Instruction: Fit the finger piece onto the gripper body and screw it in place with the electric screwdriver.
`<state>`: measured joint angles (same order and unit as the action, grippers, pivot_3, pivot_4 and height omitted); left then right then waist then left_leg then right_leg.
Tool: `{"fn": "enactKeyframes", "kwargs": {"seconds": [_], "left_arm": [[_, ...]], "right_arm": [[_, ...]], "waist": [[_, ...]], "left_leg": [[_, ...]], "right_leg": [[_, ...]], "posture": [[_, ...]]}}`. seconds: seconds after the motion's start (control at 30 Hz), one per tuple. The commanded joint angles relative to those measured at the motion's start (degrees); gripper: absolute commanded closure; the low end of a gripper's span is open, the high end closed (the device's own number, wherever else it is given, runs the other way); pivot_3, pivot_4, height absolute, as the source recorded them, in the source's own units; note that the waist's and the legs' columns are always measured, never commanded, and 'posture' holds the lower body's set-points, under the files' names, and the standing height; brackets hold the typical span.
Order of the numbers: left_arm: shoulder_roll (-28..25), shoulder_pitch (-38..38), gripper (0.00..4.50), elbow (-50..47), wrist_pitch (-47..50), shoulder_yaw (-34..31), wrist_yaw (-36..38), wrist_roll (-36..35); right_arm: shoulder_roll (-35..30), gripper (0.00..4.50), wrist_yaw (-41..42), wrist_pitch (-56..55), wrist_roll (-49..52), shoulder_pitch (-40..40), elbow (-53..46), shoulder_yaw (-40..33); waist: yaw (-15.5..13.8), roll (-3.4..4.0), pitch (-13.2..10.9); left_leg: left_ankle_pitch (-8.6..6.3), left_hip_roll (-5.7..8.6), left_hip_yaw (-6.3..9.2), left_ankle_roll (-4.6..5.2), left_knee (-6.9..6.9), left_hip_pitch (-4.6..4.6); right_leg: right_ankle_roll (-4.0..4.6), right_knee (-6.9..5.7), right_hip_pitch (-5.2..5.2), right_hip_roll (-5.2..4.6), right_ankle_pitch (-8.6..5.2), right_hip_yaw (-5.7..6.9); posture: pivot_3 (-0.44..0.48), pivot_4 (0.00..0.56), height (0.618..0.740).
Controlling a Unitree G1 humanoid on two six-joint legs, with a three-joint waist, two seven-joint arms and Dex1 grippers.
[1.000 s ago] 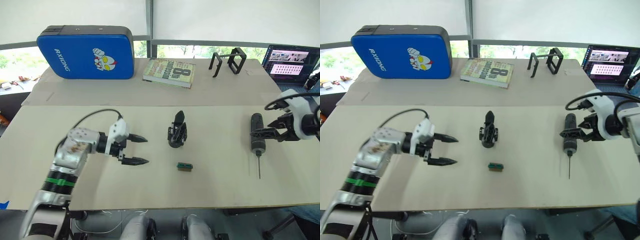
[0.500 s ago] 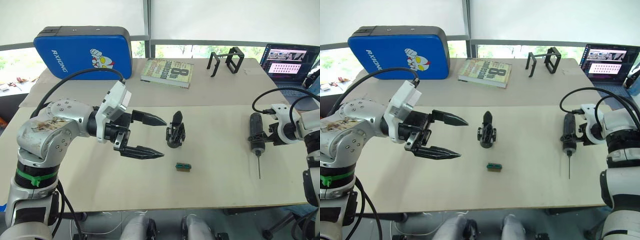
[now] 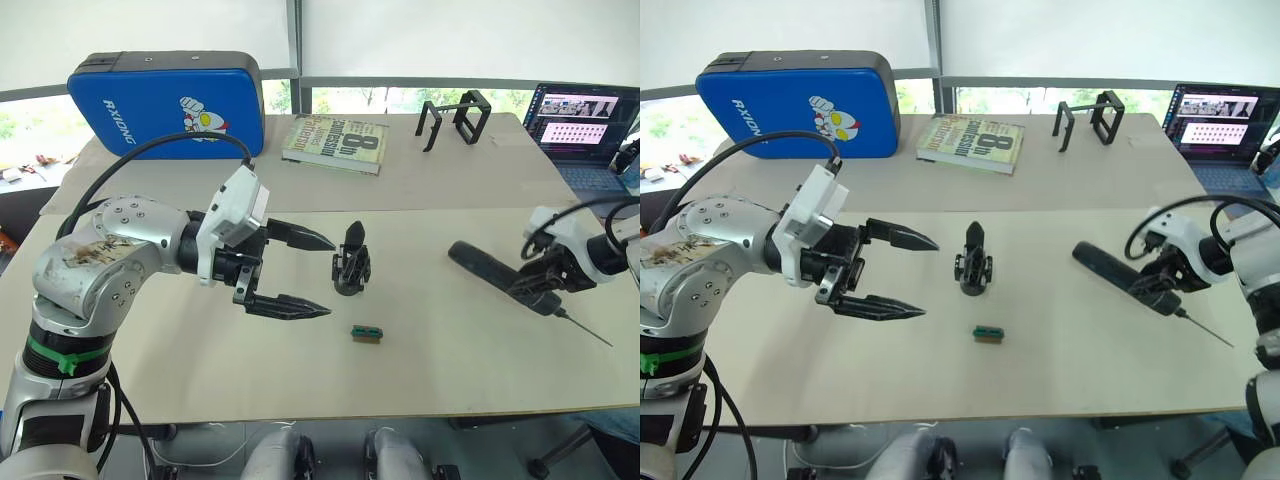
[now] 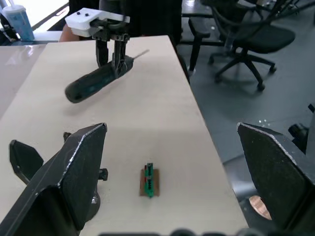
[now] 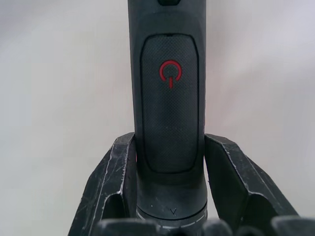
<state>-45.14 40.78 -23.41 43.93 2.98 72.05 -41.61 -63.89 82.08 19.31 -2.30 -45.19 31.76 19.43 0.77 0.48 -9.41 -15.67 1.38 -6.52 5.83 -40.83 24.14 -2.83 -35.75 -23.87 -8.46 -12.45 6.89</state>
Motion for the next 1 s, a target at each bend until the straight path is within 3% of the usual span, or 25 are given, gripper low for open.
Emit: {"fn": "enactKeyframes", "kwargs": {"seconds": [0.03, 0.13, 0.2, 0.37, 0.67, 1.0], "left_arm": [[0.2, 1.7, 0.00, 0.2, -1.7, 0.1, 0.6, 0.0], [0.2, 1.7, 0.00, 0.7, -2.7, 0.6, 0.9, 0.7], [0.1, 1.4, 0.00, 0.8, -3.5, 0.9, 1.2, 1.2], [0.4, 1.0, 0.00, 0.2, -4.0, 1.0, 0.9, 1.0], [0.3, 1.0, 0.00, -0.5, -4.3, 1.2, 0.9, 0.8], [0.1, 1.1, 0.00, -1.0, -4.5, 1.1, 0.4, 0.5]], "right_arm": [[0.4, 2.88, -3.7, -8.1, -2.1, 2.0, 0.5, -2.0], [0.7, 2.88, -3.5, -9.8, -3.2, 1.8, 1.7, -2.2], [0.4, 1.82, -2.2, -9.5, -3.7, 1.2, 2.2, -2.0], [-1.6, 0.06, 3.9, -7.2, -5.1, -0.5, 3.1, -1.4], [0.1, 0.02, 6.6, -1.8, -6.6, 0.4, 3.6, -1.0], [4.4, 0.02, 3.4, -7.7, -13.6, -2.5, 12.6, 3.0]], "waist": [[0.0, 0.02, 0.0], [0.1, 0.01, 0.0], [0.1, 0.02, 0.0], [-0.1, 0.02, 0.0], [-0.1, 0.03, 0.0], [0.0, 0.02, 0.0]], "left_leg": [[0.00, 0.01, -0.01, 0.00, -0.04, 0.00], [0.00, 0.00, -0.02, -0.01, -0.05, -0.11], [0.00, 0.00, -0.02, -0.01, 0.00, -0.31], [0.00, -0.02, 0.03, -0.01, 0.04, -0.40], [0.00, -0.05, 0.12, -0.01, 0.03, -0.49], [0.00, -0.04, 0.13, -0.02, 0.05, -0.64]], "right_leg": [[0.00, -0.01, 0.00, -0.01, 0.00, -0.01], [0.00, -0.02, 0.09, -0.03, 0.00, -0.07], [0.02, 0.02, 0.28, -0.03, -0.01, -0.07], [0.04, 0.07, 0.40, -0.03, -0.04, -0.03], [0.05, 0.15, 0.58, -0.03, -0.04, 0.05], [0.04, 0.20, 0.73, -0.02, -0.04, 0.06]], "posture": [[0.000, 0.150, 0.740], [0.000, 0.150, 0.740], [0.000, 0.150, 0.740], [0.000, 0.150, 0.740], [0.000, 0.150, 0.740], [0.000, 0.150, 0.740]]}}
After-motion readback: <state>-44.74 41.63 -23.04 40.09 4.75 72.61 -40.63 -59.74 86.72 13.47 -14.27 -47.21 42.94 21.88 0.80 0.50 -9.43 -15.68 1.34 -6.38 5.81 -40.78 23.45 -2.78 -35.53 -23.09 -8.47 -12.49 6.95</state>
